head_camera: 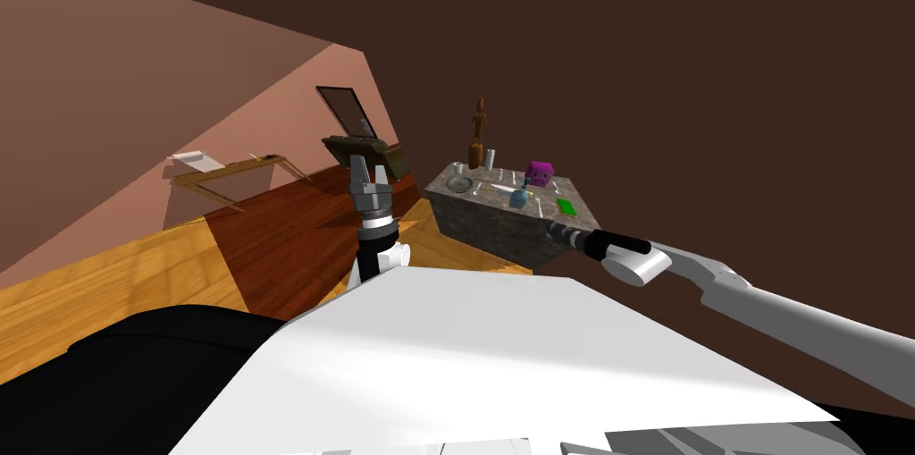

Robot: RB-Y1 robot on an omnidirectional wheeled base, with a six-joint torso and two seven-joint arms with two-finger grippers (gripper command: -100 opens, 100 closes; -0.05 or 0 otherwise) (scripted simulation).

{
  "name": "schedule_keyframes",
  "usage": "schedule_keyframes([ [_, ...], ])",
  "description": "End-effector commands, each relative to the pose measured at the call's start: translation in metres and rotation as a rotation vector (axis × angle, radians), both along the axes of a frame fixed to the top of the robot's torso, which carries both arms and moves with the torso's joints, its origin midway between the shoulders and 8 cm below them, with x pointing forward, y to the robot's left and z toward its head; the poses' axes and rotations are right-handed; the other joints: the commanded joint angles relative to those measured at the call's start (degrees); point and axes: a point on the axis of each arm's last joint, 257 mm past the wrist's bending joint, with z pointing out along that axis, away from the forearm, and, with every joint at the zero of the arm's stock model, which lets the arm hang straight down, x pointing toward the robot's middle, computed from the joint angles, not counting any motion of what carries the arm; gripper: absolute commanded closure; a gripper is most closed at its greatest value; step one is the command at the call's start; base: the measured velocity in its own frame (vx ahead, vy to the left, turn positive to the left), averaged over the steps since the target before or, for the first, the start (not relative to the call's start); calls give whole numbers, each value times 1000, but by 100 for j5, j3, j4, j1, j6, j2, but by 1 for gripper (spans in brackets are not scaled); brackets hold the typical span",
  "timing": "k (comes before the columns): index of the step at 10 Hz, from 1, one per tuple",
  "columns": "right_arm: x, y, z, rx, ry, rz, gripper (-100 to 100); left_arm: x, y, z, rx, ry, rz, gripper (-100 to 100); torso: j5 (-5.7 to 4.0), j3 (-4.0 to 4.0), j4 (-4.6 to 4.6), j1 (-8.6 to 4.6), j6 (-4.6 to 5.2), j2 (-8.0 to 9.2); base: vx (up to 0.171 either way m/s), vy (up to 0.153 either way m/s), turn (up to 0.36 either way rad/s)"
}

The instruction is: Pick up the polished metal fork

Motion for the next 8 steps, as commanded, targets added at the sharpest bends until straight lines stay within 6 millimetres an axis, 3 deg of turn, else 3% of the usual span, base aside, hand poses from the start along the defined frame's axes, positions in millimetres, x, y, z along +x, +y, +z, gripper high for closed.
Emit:
schedule_keyframes([
  [1, -9, -25, -7, -53, 55, -19, -100, 0, 0, 0, 0, 0, 0, 0, 0, 0, 0, 0, 0, 0, 46, 2, 260],
  [2, -9, -28, -5, -63, 56, -18, -100, 0, 0, 0, 0, 0, 0, 0, -1, -1, 0, 0, -5, -2, 43, -6, 124],
  [3, -19, -49, -12, -107, 104, -36, -100, 0, 0, 0, 0, 0, 0, 0, 0, -1, 0, -2, 1, -1, 55, -4, 220],
  [4, -19, -51, -10, -114, 104, -35, -100, 0, 0, 0, 0, 0, 0, 0, -1, -3, -1, -3, -4, -6, 51, -6, 134],
  [5, -29, -74, -14, -162, 152, -52, -100, 0, 0, 0, 0, 0, 0, 0, -1, -2, -1, -2, 1, -4, 60, -5, 231],
  [6, -29, -74, -14, -162, 152, -52, -100, 0, 0, 0, 0, 0, 0, 0, -1, -5, -2, -2, -4, -9, 55, -12, 130],
  [7, -40, -96, -17, -207, 199, -70, -100, 0, 0, 0, 0, 0, 0, 0, -1, -3, -1, -2, 2, -6, 68, -27, 210],
  [8, -40, -96, -17, -207, 199, -70, -100, 0, 0, 0, 0, 0, 0, 0, -2, -6, -2, -9, -2, -10, 58, -27, 148],
])
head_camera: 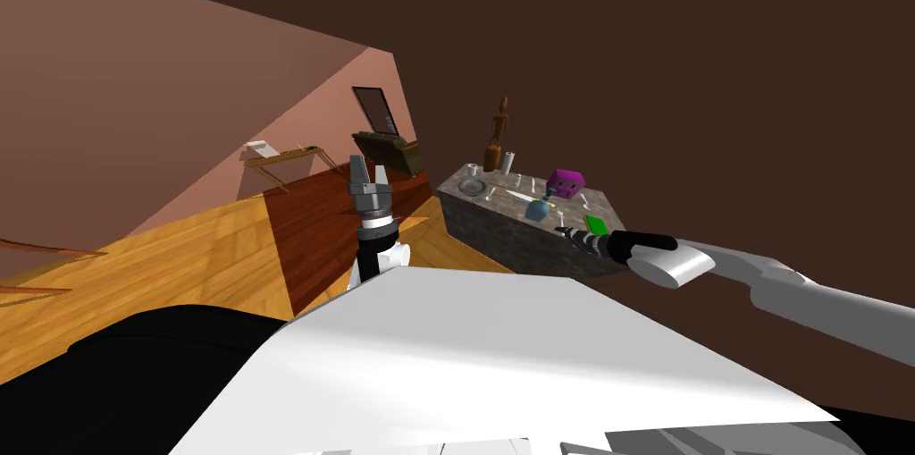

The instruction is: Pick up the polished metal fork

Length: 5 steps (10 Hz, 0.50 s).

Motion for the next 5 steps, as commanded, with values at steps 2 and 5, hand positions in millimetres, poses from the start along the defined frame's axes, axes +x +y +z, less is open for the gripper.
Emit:
schedule_keyframes([
  [2, -14, -21, -2, -48, 54, -23, -100, 0, 0, 0, 0, 0, 0, 0, 1, -1, 0, 2, -3, -3, 63, -24, 171],
  [5, -52, -72, -8, -148, 183, -76, -100, 0, 0, 0, 0, 0, 0, 0, -1, -9, -3, -9, -5, -17, 99, -56, 315],
])
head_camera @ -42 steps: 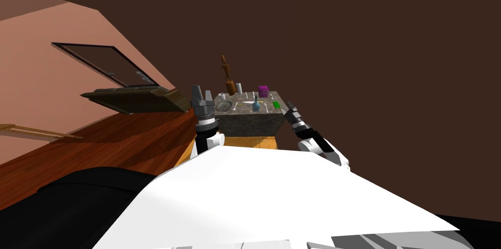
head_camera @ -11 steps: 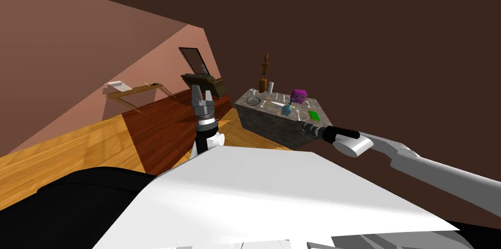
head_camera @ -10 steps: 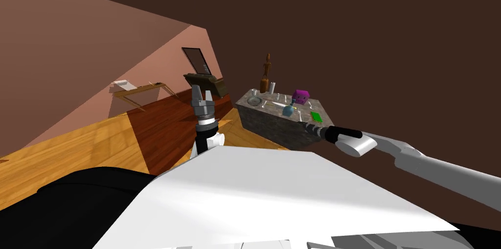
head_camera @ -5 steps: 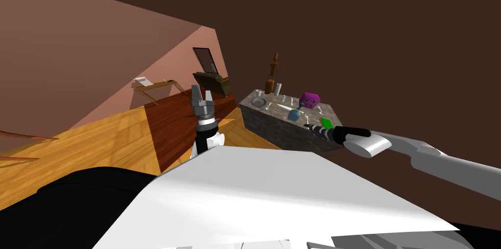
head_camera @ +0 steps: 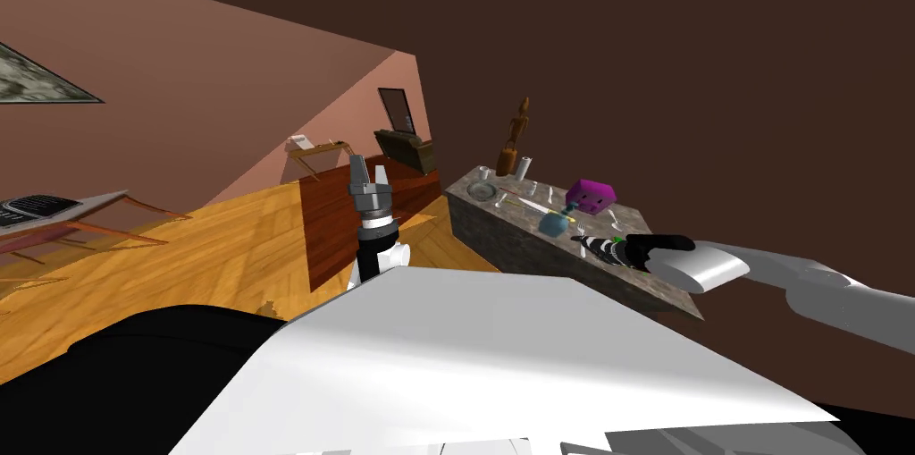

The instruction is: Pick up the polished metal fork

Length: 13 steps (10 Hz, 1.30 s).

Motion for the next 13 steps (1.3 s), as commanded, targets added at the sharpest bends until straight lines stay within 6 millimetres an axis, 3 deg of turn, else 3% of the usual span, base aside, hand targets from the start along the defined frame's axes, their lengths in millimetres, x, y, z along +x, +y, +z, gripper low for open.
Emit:
schedule_keyframes([
  [1, -22, -24, -1, -46, 67, -27, -100, 0, 0, 0, 0, 0, 0, 0, 0, 0, 0, 0, 0, 0, 125, -109, 269],
  [5, -72, -66, -7, -122, 208, -84, -100, 0, 0, 0, 0, 0, 0, 0, 0, 1, 0, 6, 3, 2, 112, -87, 281],
  [8, -72, -64, -7, -121, 205, -86, -100, 0, 0, 0, 0, 0, 0, 0, 4, 13, 5, 24, 11, 24, 45, -38, 6],
  [9, -72, -65, -7, -122, 206, -84, 0, 0, 0, 0, 0, 0, 0, 0, 7, 21, 9, 35, 9, 36, 0, 0, 0],
  [10, -76, -66, -16, -121, 205, -90, -100, 0, 0, 0, 0, 0, 0, 0, 9, 24, 10, 40, 10, 42, 16, -13, 46],
  [13, -82, -69, -30, -119, 205, -97, -100, 0, 0, 0, 0, 0, 0, 0, 7, 22, 9, 34, 10, 38, 22, -19, 34],
])
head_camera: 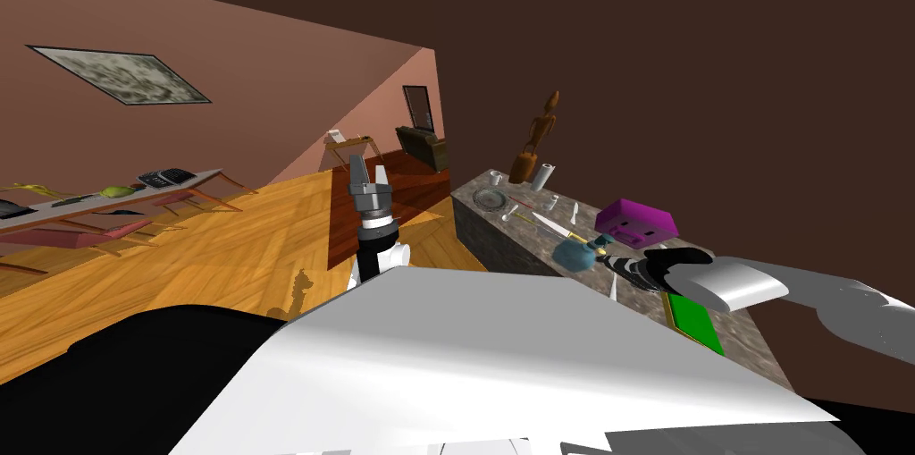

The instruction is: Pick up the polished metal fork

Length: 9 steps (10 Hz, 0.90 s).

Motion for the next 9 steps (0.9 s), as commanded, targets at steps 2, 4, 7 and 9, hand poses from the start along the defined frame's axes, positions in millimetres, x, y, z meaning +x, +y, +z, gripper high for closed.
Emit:
schedule_keyframes([
  [2, 0, 0, -1, 0, 1, 0, 100, 0, 0, 0, 0, 0, 0, 0, 0, 2, 1, 2, 0, 3, 4, -3, 2],
  [4, 0, 0, 0, -1, 1, 0, 100, 0, 0, 0, 0, 0, 0, 0, -2, 2, 1, 3, -2, 4, 0, 0, 0],
  [7, 0, 0, 0, -1, 0, 1, 0, 0, 0, 0, 0, 0, 0, 0, -2, 0, -1, 2, 0, 2, 0, 0, 0],
  [9, 5, 1, 13, -1, 1, 8, 100, 0, 0, 0, 0, 0, 0, 0, 1, 4, 1, 8, 4, 8, -22, 19, -55],
])
